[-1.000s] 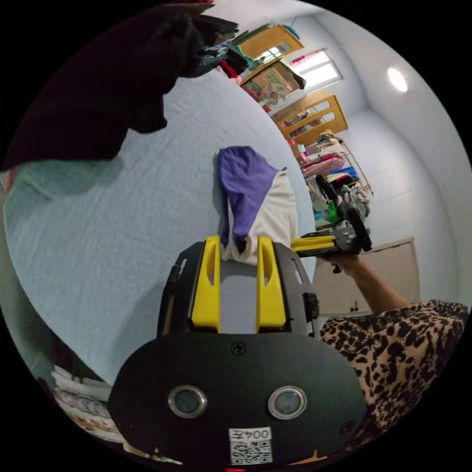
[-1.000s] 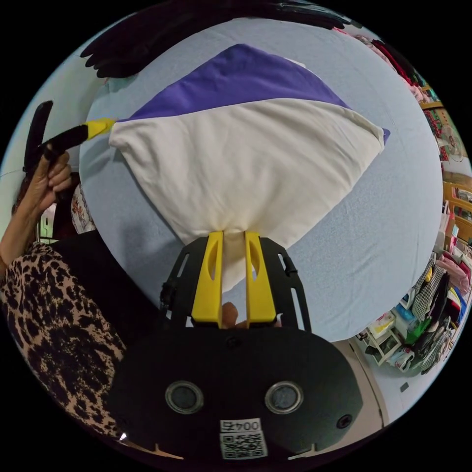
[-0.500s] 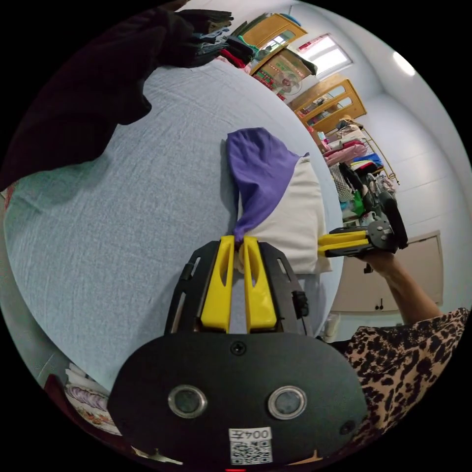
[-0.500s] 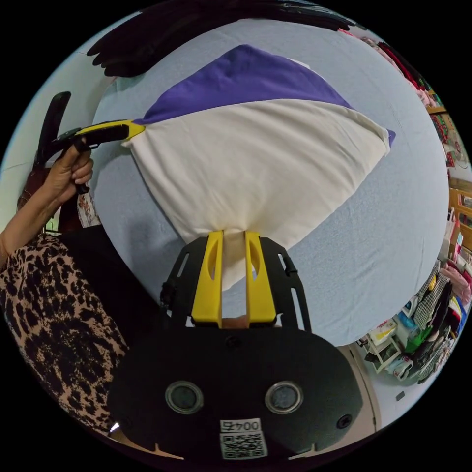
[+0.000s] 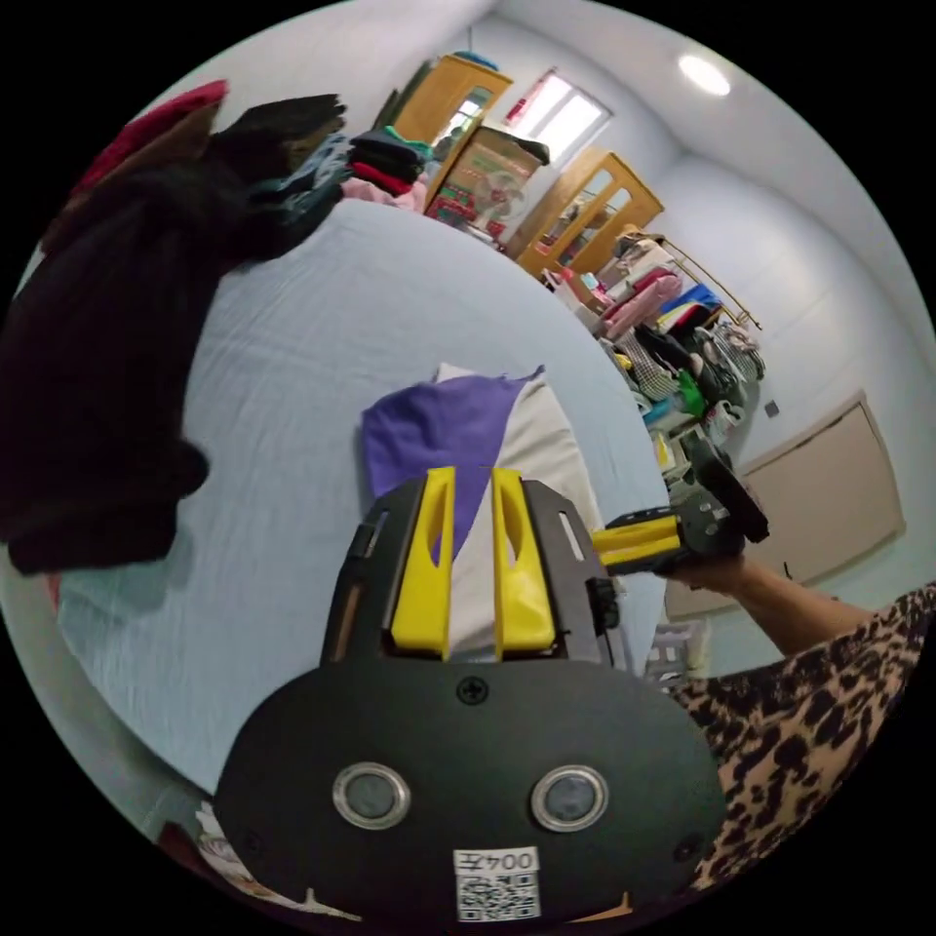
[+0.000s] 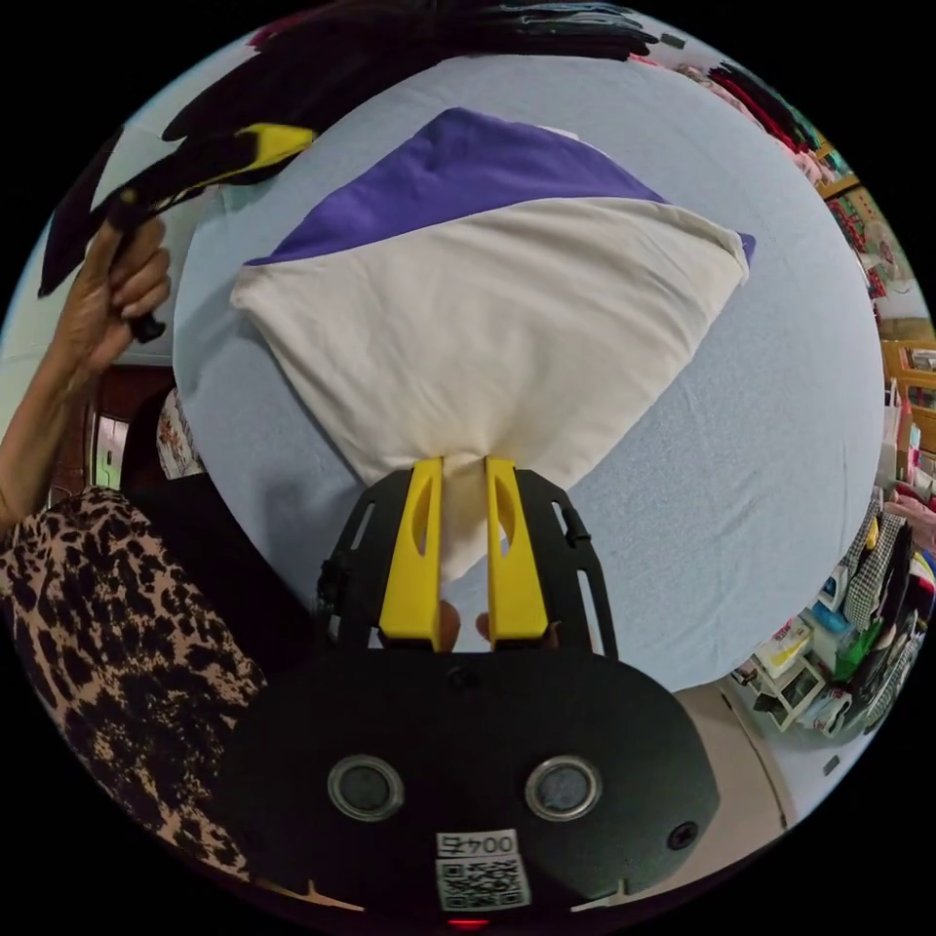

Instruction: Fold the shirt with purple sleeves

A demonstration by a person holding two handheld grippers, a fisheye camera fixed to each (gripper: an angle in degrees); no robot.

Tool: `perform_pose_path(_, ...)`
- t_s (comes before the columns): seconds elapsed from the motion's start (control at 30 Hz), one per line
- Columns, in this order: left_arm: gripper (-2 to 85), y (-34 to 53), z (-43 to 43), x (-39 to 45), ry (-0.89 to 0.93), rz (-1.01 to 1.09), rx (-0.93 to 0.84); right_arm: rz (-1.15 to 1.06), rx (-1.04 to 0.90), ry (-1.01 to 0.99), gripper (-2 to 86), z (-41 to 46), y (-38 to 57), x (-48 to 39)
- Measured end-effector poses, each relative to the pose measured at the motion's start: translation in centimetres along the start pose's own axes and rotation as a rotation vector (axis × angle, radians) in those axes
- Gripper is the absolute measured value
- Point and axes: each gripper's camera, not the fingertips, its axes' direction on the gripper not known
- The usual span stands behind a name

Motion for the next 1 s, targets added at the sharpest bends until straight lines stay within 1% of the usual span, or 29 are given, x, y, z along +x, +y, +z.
perform_pose_path(0.13, 12.7, -4.6, 6.5, 3.8, -0.063, 0.078, -0.053, -0.007, 0.062, 0.027, 7.4, -0.4, 1.4, -1.3)
perform_pose_path(0.2, 13.1, -6.0, 9.4, 4.3, -0.102, 0.089, -0.115, 0.002, 0.090, 0.020, 7.5, -0.5, 2.0, -1.6)
perform_pose_path(0.27, 11.3, -6.6, 12.9, 4.1, -0.194, 0.096, -0.204, 0.008, 0.122, 0.006, 7.5, -0.8, 2.7, -1.8)
perform_pose_path(0.3, 10.8, -6.4, 12.7, 4.3, -0.229, 0.115, -0.153, 0.009, 0.129, 0.004, 7.5, -0.9, 2.8, -1.9)
perform_pose_path(0.37, 9.8, -5.7, 13.2, 4.9, -0.259, 0.152, -0.109, 0.012, 0.143, -0.003, 7.6, -1.3, 3.2, -2.3)
perform_pose_path(0.5, 9.8, -6.5, 13.0, 5.9, -0.234, 0.122, -0.177, 0.011, 0.147, -0.002, 7.8, -1.9, 3.4, -3.0)
perform_pose_path(0.6, 8.7, -7.5, 11.1, 8.4, -0.195, 0.161, -0.083, 0.019, 0.162, -0.008, 7.8, -2.5, 3.8, -3.4)
perform_pose_path(0.63, 8.5, -8.2, 11.2, 10.1, -0.177, 0.221, -0.065, 0.025, 0.169, -0.017, 7.8, -2.8, 4.0, -3.5)
perform_pose_path(0.7, 8.6, -9.5, 12.4, 12.7, -0.128, 0.320, -0.083, 0.021, 0.179, -0.022, 7.8, -3.2, 4.3, -3.7)
perform_pose_path(0.77, 9.0, -10.9, 15.6, 15.8, -0.041, 0.455, -0.169, 0.019, 0.188, -0.036, 7.8, -3.7, 4.7, -3.7)
perform_pose_path(0.8, 9.1, -11.1, 16.6, 16.4, -0.042, 0.486, -0.200, 0.020, 0.189, -0.043, 7.8, -3.9, 4.8, -3.6)
perform_pose_path(0.87, 8.9, -11.4, 20.6, 17.7, -0.127, 0.568, -0.318, 0.019, 0.194, -0.068, 8.0, -4.5, 5.1, -3.5)
perform_pose_path(0.9, 8.6, -11.4, 21.5, 17.7, -0.141, 0.572, -0.346, 0.018, 0.196, -0.074, 8.1, -4.7, 5.2, -3.5)
perform_pose_path(1.0, 7.3, -11.2, 22.1, 16.6, -0.162, 0.496, -0.251, 0.008, 0.197, -0.043, 8.1, -5.4, 5.4, -4.4)
